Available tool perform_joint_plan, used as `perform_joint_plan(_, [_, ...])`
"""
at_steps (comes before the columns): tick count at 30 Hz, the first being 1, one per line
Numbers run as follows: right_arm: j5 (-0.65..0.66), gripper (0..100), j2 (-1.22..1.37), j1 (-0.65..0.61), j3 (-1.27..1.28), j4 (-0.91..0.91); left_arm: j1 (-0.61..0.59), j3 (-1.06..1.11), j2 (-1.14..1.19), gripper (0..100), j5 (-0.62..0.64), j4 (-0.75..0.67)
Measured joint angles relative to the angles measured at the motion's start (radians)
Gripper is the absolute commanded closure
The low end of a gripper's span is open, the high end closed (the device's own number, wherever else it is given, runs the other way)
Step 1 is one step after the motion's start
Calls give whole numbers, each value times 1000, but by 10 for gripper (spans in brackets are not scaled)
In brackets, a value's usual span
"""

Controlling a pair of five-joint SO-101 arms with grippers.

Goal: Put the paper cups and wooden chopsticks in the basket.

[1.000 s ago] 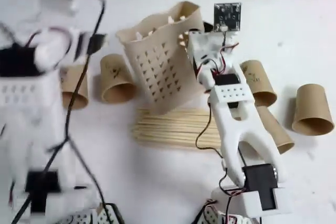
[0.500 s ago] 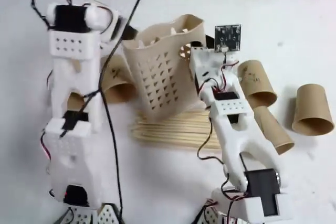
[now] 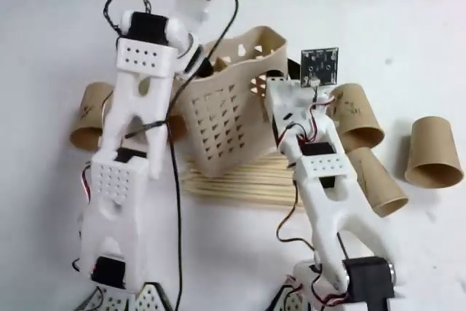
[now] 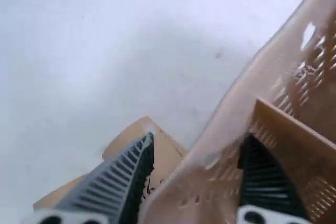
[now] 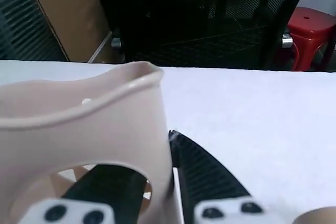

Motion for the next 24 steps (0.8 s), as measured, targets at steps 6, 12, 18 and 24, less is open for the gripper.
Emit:
perform_joint_plan(6, [80,828,-14,20,0,66,48,0,-12,980,-46,-35])
perform_joint_plan(12, [98,819,-57,32,2,157,100,-18,-14,980,-46,-40])
perform_joint_plan(18, [121,820,-236,25,5,371,107,-69,-5,980,-43,-83])
perform_joint_plan(24, [242,822,-428,21,6,632,112,-71,-5,980,-41,-97])
